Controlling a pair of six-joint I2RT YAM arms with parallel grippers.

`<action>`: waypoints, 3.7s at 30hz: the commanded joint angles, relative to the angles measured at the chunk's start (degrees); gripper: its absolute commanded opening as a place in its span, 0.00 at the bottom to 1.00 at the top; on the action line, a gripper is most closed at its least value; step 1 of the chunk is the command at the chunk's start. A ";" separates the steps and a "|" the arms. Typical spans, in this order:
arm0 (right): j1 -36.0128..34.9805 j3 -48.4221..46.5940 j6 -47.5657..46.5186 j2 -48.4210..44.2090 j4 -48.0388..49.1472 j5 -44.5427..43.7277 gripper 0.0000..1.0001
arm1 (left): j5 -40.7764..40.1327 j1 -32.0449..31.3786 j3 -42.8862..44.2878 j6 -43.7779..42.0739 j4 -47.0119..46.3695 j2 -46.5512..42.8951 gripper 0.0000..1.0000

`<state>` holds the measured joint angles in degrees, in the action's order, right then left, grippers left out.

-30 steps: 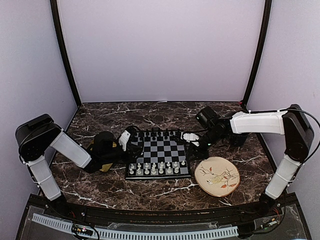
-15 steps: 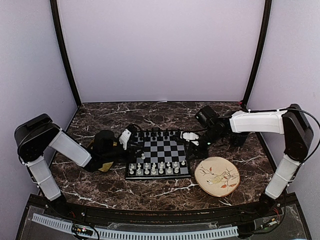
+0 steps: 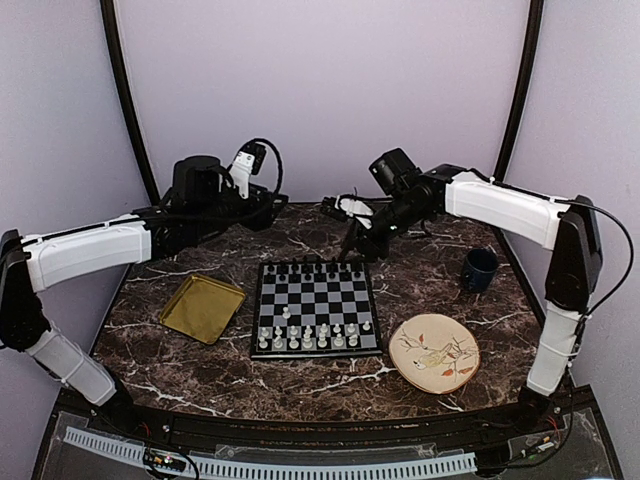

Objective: Set up the chess pieces on the board
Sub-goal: Pick up the rook from the chessboard, then place the rook at h1.

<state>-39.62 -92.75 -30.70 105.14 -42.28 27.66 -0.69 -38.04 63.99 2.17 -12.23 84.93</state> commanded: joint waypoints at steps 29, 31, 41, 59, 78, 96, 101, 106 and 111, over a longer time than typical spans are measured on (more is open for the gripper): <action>-13.81 -27.96 5.22 31.25 -3.95 -10.59 0.54 | 4.65 18.79 -4.67 8.65 11.86 -10.19 0.76; -13.99 -28.68 5.39 31.91 -4.13 -10.57 0.52 | 4.86 18.80 -4.65 8.84 11.88 -10.00 0.76; -14.33 -30.87 5.93 33.80 -5.00 -8.33 0.42 | 5.52 18.80 -4.64 9.07 11.88 -9.17 0.75; -14.97 -31.83 7.04 34.28 -6.06 -6.28 0.39 | 6.67 18.83 -4.49 9.51 12.14 -8.11 0.75; -15.15 -31.46 6.31 34.37 -7.11 -7.27 0.19 | 7.67 18.79 -4.31 9.73 12.14 -7.33 0.74; -13.31 -22.13 5.41 20.98 -5.12 -10.33 0.06 | 8.21 18.81 -4.09 9.64 12.39 -6.64 0.74; -11.74 -13.73 4.10 12.71 -5.50 -10.41 0.05 | 8.18 18.85 -4.04 9.30 12.49 -6.32 0.74; -9.90 0.48 2.28 2.23 -3.73 -11.65 0.05 | 8.44 18.86 -3.60 9.00 13.01 -6.08 0.74; -8.06 10.90 0.80 -5.67 -2.72 -11.96 0.05 | 6.79 18.82 -3.56 7.93 13.41 -5.77 0.74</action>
<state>-48.71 -87.66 -28.08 103.37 -46.48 16.49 6.83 -19.40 59.42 11.16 0.21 79.07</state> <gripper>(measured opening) 0.085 0.737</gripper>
